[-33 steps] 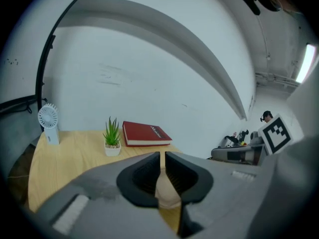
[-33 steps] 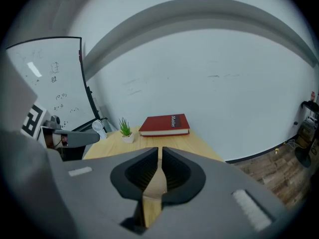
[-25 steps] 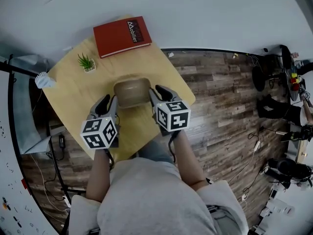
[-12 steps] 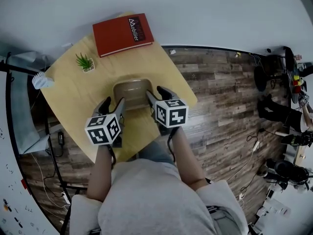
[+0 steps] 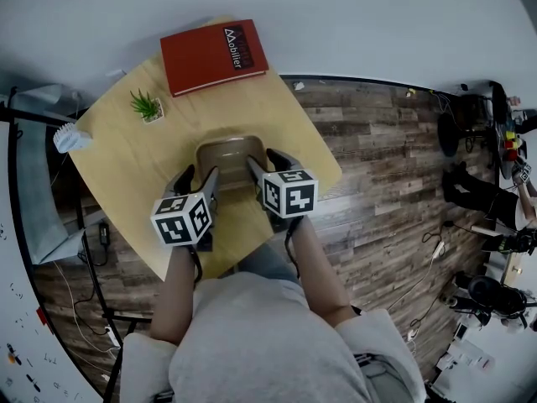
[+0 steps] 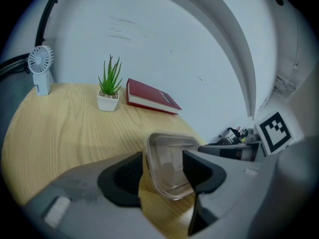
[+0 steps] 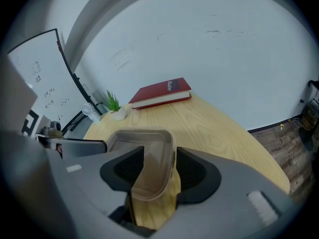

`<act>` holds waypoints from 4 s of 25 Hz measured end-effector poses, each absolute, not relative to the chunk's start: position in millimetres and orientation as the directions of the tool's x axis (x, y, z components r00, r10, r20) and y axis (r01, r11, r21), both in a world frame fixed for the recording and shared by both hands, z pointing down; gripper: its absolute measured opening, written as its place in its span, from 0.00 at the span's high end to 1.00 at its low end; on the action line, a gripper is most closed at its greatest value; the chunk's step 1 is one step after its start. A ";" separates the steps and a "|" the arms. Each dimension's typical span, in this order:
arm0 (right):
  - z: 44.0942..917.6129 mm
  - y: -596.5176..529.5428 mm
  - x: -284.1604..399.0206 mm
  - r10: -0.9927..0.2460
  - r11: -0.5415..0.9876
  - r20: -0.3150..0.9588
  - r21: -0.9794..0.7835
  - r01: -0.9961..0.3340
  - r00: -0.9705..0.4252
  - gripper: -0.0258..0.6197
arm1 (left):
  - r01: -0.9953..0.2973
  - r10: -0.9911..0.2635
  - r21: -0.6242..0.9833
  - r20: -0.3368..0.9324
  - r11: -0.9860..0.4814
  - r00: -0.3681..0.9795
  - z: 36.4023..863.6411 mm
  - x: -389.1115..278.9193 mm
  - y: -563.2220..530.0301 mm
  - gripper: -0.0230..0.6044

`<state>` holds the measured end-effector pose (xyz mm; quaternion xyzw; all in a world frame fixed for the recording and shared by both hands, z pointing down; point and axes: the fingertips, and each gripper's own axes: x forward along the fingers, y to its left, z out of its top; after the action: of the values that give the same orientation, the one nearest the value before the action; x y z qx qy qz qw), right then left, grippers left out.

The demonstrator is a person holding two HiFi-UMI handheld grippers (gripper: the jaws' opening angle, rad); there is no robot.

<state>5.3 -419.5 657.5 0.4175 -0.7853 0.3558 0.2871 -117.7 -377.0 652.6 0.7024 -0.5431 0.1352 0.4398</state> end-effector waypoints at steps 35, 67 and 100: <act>569.6 -409.7 -9.9 -0.679 0.413 0.587 -0.190 -0.891 -0.440 0.66 | -0.915 -0.775 0.310 0.500 -0.256 0.387 568.1 -124.9 -380.8 0.56; 386.7 -363.9 -27.2 -0.875 0.456 0.168 -0.028 -0.889 -0.454 0.69 | -0.923 -0.919 0.110 0.103 -0.369 0.380 386.7 -144.7 -346.7 0.58; 292.0 -314.7 19.1 -0.874 0.479 -0.052 0.082 -0.874 -0.483 0.70 | -0.938 -0.936 0.009 -0.066 -0.347 0.345 295.4 -97.7 -294.6 0.58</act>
<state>19.1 -314.7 292.0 0.5082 -0.8599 -0.0483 -0.0015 -97.7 -294.6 295.4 0.8201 -0.5713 -0.0296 -0.0150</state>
